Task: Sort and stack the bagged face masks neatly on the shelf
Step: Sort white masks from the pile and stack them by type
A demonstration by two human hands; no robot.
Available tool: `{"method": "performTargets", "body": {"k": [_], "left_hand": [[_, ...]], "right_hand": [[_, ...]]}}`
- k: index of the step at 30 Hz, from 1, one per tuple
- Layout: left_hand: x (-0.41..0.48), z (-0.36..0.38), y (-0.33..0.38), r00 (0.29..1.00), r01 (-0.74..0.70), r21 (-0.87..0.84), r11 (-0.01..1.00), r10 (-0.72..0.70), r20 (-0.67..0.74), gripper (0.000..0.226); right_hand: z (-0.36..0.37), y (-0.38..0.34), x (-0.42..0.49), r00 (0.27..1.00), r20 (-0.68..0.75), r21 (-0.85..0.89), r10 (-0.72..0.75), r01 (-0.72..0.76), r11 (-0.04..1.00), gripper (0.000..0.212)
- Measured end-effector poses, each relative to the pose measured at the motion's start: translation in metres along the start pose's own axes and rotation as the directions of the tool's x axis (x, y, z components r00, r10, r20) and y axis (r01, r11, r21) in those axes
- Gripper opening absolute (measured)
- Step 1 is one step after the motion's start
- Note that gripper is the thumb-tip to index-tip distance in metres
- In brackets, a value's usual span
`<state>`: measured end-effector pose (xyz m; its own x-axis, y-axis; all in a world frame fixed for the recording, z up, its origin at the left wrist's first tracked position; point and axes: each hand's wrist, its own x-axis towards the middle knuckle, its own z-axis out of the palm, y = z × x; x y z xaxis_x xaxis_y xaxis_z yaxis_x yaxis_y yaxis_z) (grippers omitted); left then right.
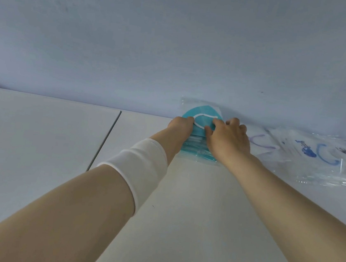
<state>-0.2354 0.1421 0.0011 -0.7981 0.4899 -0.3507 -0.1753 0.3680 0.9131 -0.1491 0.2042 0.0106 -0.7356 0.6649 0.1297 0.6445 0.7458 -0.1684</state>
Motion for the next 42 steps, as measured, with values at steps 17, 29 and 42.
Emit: {"method": "performTargets", "body": {"k": [17, 29, 42], "left_hand": [[-0.084, -0.109, -0.026, 0.935, -0.171, 0.678, 0.715, 0.335, -0.117, 0.047], [-0.201, -0.384, -0.108, 0.870, 0.121, 0.907, 0.404, 0.396, -0.293, 0.054], [-0.200, -0.605, -0.196, 0.871, 0.154, 0.819, 0.553, 0.315, -0.376, 0.053]], "right_hand": [[-0.019, -0.066, -0.057, 0.977, -0.068, -0.045, -0.203, 0.200, 0.979, 0.056], [-0.011, -0.311, -0.151, 0.854, 0.015, -0.021, -0.520, 0.520, 0.854, 0.058], [0.064, -0.556, -0.181, 0.906, 0.282, 0.384, -0.315, 0.194, 0.903, 0.064]]}}
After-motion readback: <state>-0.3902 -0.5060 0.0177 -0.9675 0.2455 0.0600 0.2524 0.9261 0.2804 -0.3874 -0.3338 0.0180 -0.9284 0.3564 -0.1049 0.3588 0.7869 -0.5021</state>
